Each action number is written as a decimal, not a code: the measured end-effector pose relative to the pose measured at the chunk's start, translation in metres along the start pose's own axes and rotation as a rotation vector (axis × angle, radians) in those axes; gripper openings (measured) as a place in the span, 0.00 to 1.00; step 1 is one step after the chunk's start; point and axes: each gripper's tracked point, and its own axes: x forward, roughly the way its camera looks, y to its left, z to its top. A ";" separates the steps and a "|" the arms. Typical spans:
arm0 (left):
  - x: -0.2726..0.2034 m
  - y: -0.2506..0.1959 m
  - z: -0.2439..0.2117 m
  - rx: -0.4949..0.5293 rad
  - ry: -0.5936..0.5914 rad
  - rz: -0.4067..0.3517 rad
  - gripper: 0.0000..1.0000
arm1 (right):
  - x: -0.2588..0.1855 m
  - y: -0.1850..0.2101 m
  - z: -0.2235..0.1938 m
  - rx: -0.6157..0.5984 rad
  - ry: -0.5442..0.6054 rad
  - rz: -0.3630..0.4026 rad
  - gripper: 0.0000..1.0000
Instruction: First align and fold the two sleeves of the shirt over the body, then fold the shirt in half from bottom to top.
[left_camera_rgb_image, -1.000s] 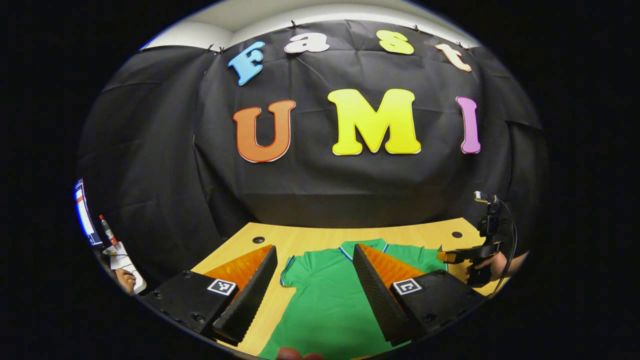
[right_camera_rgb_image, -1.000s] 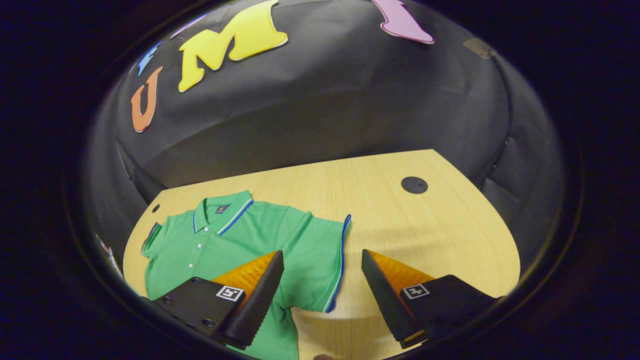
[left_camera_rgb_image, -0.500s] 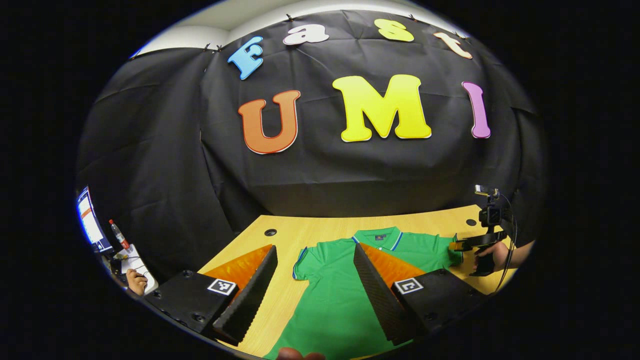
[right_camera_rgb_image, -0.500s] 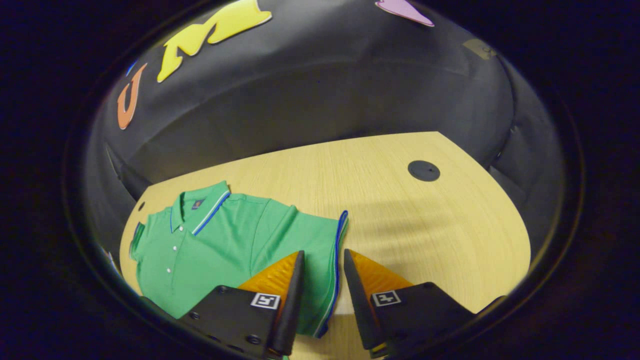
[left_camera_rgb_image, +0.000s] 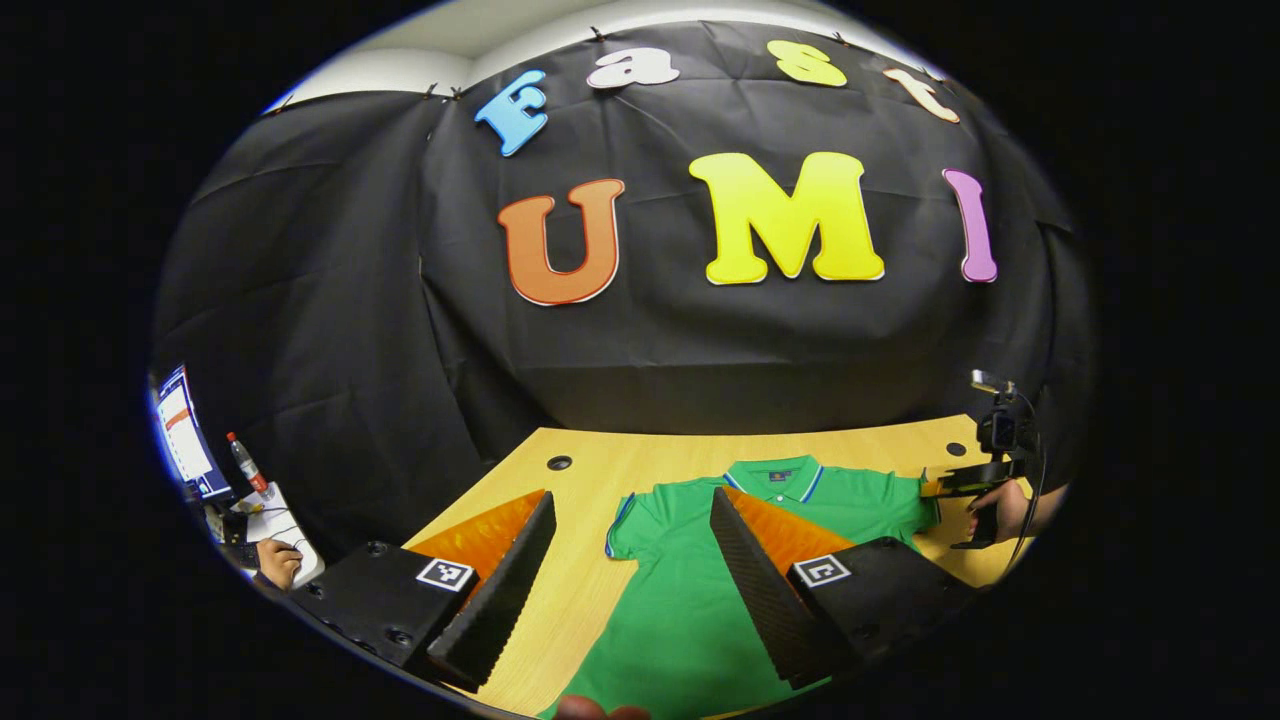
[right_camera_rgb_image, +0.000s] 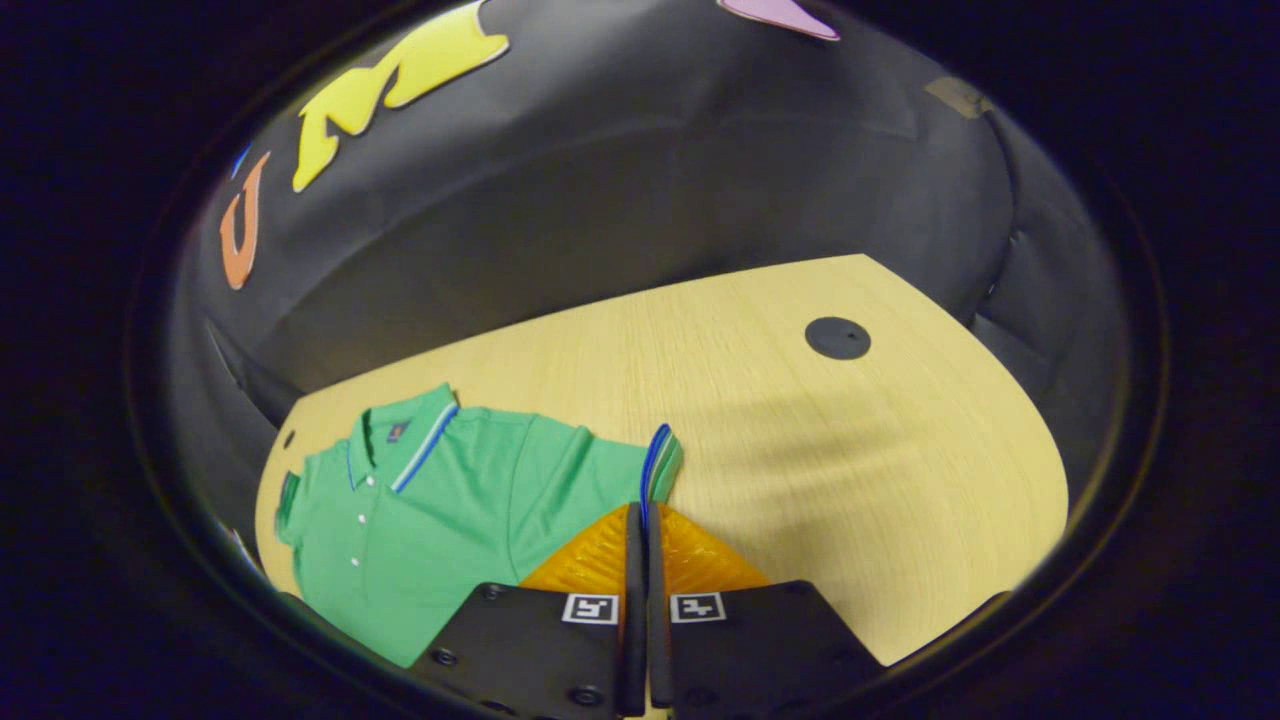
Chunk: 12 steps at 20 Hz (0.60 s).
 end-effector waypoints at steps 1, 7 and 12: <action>-0.001 0.002 -0.004 -0.012 0.008 0.002 1.00 | -0.006 0.007 0.006 0.008 -0.011 0.013 0.04; -0.006 0.024 -0.003 -0.052 -0.006 0.031 1.00 | -0.027 0.083 0.019 -0.067 -0.041 0.097 0.01; -0.019 0.060 -0.006 -0.073 -0.015 0.087 1.00 | -0.012 0.148 -0.012 -0.135 0.021 0.149 0.01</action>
